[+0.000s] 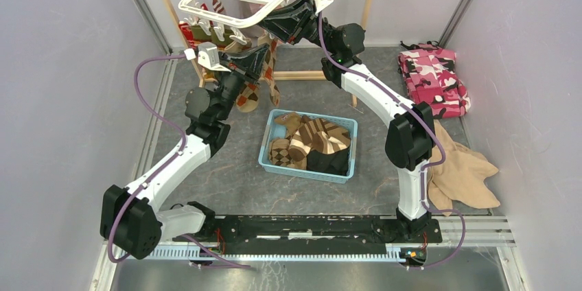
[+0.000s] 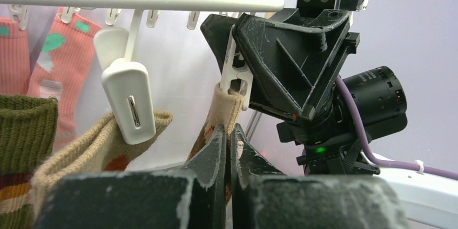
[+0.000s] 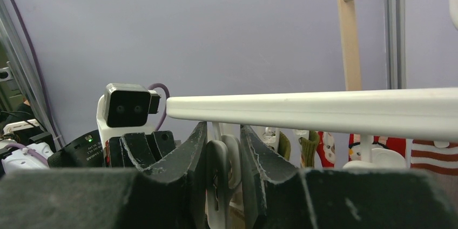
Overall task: Clip the socks to the hanger
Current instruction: Clamp the sock onto the hanger.
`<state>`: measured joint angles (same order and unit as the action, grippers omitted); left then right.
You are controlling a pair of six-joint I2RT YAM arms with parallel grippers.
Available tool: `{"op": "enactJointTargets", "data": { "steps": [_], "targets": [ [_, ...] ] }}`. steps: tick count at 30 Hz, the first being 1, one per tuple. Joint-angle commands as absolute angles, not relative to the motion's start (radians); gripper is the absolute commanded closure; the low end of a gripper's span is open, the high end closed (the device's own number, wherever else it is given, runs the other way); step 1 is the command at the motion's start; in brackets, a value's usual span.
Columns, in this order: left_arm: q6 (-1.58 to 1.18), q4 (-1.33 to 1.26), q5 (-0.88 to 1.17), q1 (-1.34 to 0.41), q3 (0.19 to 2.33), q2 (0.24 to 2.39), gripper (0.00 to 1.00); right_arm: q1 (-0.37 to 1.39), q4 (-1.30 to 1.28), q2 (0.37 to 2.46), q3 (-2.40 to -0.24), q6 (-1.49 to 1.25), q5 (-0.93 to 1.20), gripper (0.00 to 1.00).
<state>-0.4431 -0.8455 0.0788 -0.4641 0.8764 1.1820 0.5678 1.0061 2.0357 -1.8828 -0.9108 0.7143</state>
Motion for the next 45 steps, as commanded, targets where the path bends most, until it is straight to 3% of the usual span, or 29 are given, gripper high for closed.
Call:
{"op": "enactJointTargets", "data": {
  "steps": [1,11,17,26,37,45],
  "targets": [
    [-0.504,-0.923,0.062,-0.459,0.919,1.175,0.98,0.572,1.028,1.986,-1.878,-0.911,0.706,1.00],
    [-0.549,-0.947,0.080,-0.459,0.923,1.197,0.98,0.572,1.027,1.982,-1.871,-0.911,0.703,0.97],
    [-0.551,-0.933,0.065,-0.459,0.915,1.187,0.97,0.572,1.051,1.960,-1.837,-0.911,0.700,0.69],
    [-0.553,-0.901,0.048,-0.458,0.913,1.166,0.92,0.571,1.058,1.923,-1.798,-0.905,0.701,0.50],
    [-0.546,-0.795,0.022,-0.457,0.859,1.030,0.57,0.565,1.053,1.757,-1.579,-0.803,0.685,0.23],
    [-0.491,-0.607,0.053,-0.457,0.785,0.832,0.34,0.546,0.996,1.571,-1.323,-0.676,0.673,0.17]
  ]
}}
